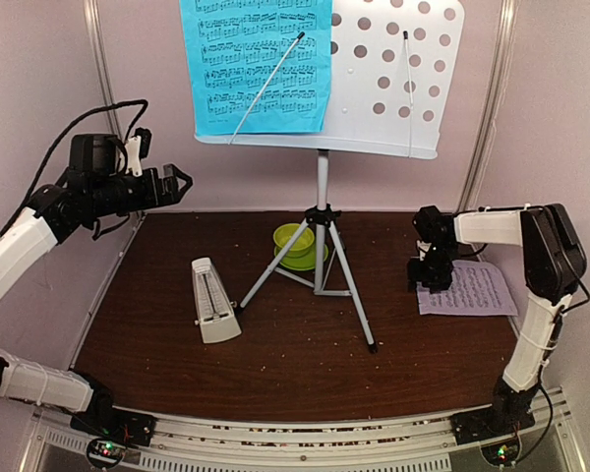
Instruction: Set up the instrument practice props
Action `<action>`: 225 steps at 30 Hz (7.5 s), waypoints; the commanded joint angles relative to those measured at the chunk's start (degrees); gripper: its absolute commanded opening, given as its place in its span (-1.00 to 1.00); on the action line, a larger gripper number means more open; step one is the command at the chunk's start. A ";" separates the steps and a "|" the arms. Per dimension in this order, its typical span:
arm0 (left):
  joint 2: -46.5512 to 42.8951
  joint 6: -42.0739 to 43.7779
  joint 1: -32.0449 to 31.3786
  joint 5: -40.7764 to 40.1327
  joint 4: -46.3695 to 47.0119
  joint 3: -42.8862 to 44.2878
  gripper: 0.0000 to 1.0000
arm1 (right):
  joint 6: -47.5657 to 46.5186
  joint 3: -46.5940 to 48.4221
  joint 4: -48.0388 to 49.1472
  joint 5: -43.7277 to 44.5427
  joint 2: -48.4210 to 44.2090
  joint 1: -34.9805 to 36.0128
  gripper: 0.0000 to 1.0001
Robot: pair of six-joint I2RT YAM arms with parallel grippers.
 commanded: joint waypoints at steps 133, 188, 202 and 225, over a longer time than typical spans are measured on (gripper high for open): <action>-1.21 10.58 -13.50 -2.53 6.04 -0.10 0.95 | 11.13 -6.78 3.08 -13.32 -15.70 -11.23 0.43; -3.98 -2.60 -16.75 -3.76 17.65 -19.50 0.96 | -2.27 13.97 -5.84 -22.44 6.11 -19.23 0.47; -2.54 -1.30 -16.74 -4.51 17.63 -17.95 0.95 | -5.02 21.61 -14.97 -18.50 16.88 -19.29 0.49; -0.01 1.56 -16.74 -4.49 17.47 -14.88 0.96 | -4.30 14.35 -13.02 -37.73 16.34 -15.74 0.35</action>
